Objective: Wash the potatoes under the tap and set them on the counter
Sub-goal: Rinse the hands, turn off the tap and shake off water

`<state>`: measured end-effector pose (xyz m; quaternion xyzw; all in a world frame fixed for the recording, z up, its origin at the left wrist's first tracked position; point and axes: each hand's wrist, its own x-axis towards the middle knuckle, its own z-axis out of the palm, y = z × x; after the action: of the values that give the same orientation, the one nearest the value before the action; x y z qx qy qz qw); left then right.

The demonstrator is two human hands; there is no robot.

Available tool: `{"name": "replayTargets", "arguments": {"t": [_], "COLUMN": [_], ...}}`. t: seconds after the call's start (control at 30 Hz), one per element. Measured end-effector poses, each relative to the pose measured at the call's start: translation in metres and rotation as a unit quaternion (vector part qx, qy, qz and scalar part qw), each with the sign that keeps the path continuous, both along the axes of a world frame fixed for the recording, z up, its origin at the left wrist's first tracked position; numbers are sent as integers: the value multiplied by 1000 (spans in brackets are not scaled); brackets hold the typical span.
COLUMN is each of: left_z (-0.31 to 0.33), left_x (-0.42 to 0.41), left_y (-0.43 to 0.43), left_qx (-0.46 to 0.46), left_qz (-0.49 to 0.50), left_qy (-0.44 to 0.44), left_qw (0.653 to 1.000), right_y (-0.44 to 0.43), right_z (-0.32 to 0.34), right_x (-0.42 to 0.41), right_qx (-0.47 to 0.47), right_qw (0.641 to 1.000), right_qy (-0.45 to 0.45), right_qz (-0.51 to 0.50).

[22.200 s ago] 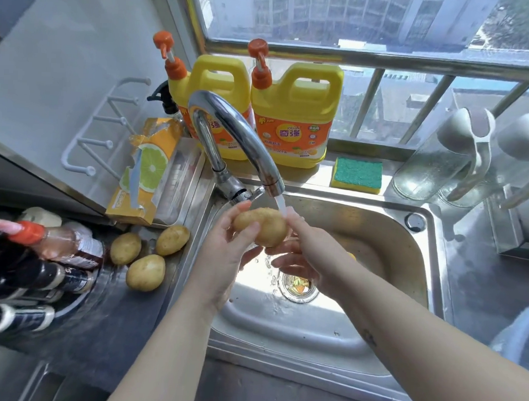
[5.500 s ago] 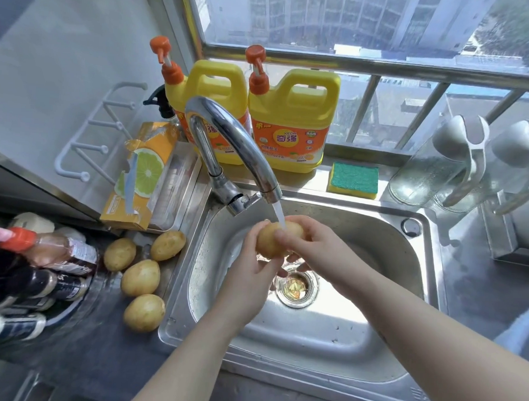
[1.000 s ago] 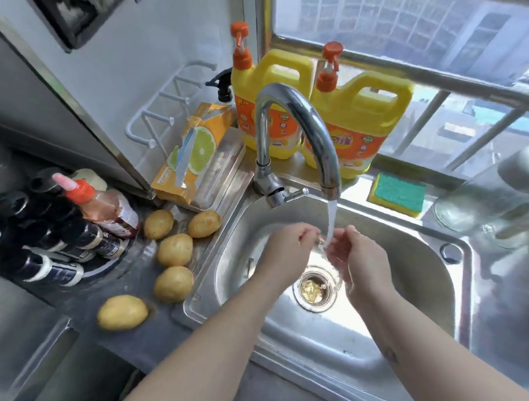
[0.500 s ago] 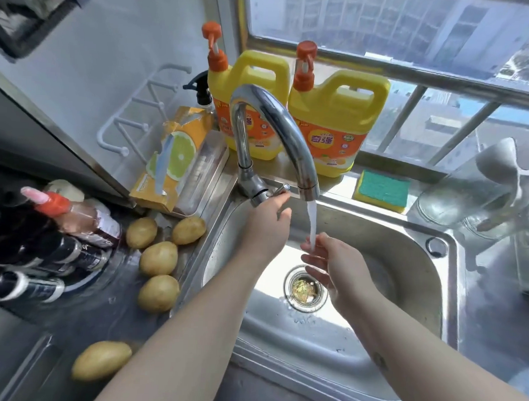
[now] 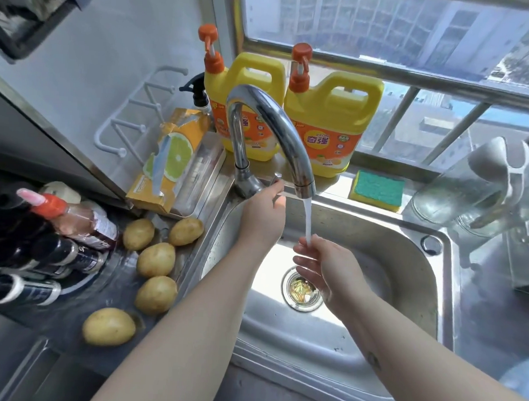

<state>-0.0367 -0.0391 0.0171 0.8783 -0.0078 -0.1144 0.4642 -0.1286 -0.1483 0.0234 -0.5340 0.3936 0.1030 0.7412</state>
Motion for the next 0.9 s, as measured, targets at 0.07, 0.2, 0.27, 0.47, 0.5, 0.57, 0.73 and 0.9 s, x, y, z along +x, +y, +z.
{"name": "replayTargets", "arguments": {"t": [0.07,0.2,0.27,0.47,0.5,0.57,0.73,0.9], "left_z": [2,10,15,13,13,11,8,-4], "left_x": [3,9,15,16,15,11,-8,-45], "left_y": [1,2,3,6,6,7,12,30], "left_qx": [-8,-20,-29,-38,-38,-34,-56,-32], "left_qz": [5,18,24,2,-8,-33,-47,-42], "left_qy": [-3,7,26,45,47,52,85,137], "left_qw": [1000,1000,999,998,998,998,994,989], "right_y": [1,-1,-3,-4,-4,-4,-4,-5], "right_z": [2,6,7,11,12,14,12,5], "right_x": [-1,-3,-5,-11,-13,-15,-20,-23], "right_qx": [3,13,11,6,4,2,-12,-41], "right_qw": [1000,1000,1000,1000,1000,1000,1000,997], "right_qy": [-5,-9,-11,-15,-16,-16,-5,7], "right_qz": [1,-5,-6,-9,-8,-5,5,63]}}
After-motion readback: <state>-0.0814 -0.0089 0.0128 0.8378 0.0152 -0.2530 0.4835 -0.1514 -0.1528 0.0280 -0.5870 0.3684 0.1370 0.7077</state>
